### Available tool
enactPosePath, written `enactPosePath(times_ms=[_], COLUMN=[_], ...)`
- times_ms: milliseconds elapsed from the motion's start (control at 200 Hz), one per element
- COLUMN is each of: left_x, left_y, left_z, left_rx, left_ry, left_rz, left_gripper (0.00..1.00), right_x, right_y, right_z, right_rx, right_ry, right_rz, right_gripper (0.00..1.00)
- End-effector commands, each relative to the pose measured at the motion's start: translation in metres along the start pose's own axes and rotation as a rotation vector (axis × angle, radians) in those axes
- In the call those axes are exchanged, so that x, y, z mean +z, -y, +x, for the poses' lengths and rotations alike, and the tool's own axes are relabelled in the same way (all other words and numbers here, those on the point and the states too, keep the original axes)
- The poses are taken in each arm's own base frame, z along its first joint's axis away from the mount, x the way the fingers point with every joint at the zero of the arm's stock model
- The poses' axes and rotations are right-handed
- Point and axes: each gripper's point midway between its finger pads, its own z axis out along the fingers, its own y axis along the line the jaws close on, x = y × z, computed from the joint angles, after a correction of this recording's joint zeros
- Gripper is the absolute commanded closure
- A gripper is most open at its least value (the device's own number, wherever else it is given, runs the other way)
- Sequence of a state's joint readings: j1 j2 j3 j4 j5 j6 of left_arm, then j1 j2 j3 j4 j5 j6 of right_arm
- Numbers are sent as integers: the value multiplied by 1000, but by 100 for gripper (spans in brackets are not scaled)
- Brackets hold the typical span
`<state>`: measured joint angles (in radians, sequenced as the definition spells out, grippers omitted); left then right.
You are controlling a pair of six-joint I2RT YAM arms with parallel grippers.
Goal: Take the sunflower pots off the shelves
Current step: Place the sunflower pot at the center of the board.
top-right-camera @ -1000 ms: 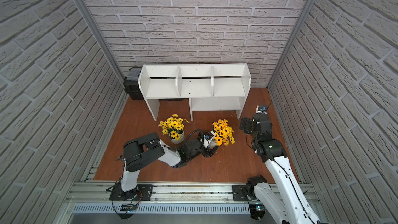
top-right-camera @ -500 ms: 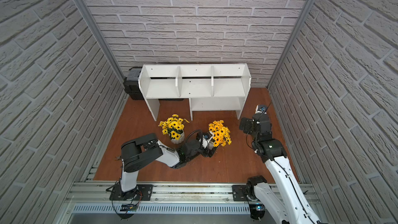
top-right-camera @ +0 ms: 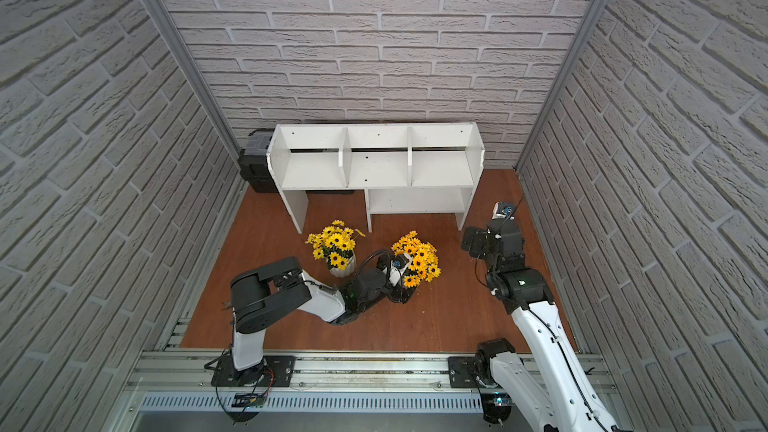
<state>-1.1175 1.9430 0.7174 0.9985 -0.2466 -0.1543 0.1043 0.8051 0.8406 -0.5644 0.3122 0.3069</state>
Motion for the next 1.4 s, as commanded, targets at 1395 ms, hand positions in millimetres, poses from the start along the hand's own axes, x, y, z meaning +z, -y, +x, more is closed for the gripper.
enactPosePath(times_ms=[1395], left_x=[-131], left_y=[-119], left_z=[-188], left_rx=[19], left_ry=[149], left_rz=[-326], left_gripper=[2], right_x=[-4], right_y=[-54], right_z=[-28], right_rx=[-51], right_ry=[39], right_rz=[-278], right_gripper=[1])
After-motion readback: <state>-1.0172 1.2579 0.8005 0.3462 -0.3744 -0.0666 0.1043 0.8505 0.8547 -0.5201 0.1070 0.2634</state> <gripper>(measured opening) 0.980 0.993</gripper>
